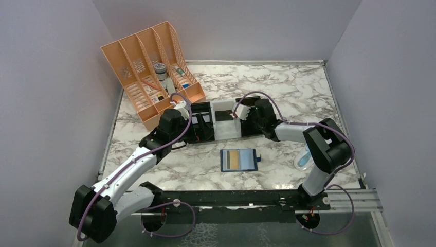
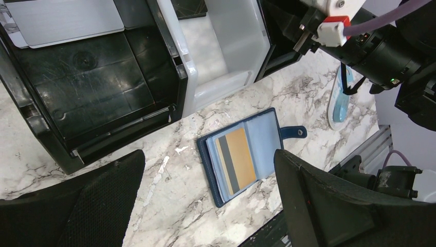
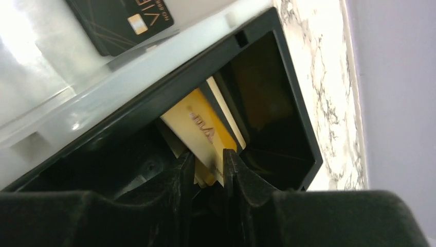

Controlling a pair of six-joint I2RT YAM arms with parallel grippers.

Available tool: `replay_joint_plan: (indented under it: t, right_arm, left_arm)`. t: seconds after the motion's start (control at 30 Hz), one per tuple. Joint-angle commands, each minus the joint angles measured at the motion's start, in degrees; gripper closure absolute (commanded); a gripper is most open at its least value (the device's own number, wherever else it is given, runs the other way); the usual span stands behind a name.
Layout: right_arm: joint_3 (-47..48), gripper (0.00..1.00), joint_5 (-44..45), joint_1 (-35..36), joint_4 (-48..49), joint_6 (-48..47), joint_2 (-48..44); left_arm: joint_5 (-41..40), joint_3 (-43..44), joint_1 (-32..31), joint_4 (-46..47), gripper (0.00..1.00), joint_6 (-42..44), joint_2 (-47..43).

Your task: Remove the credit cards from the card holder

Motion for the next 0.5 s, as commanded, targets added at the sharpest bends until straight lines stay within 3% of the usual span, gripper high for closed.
replay_joint_plan:
  t: [0.0,0.47]
  right_arm:
    - [2.31,0.66,-4.02,-0.40,-4.20,-1.87,0.33]
    - [2.24,0.64,1.05,-1.29,1.00,2.04,0.02]
  left_arm:
    - [0.00,1.44,0.20,-0.25,0.01,0.38,-0.41]
    - [0.34,1.39,0.18,-0.30,0.01,-0.27,-0.61]
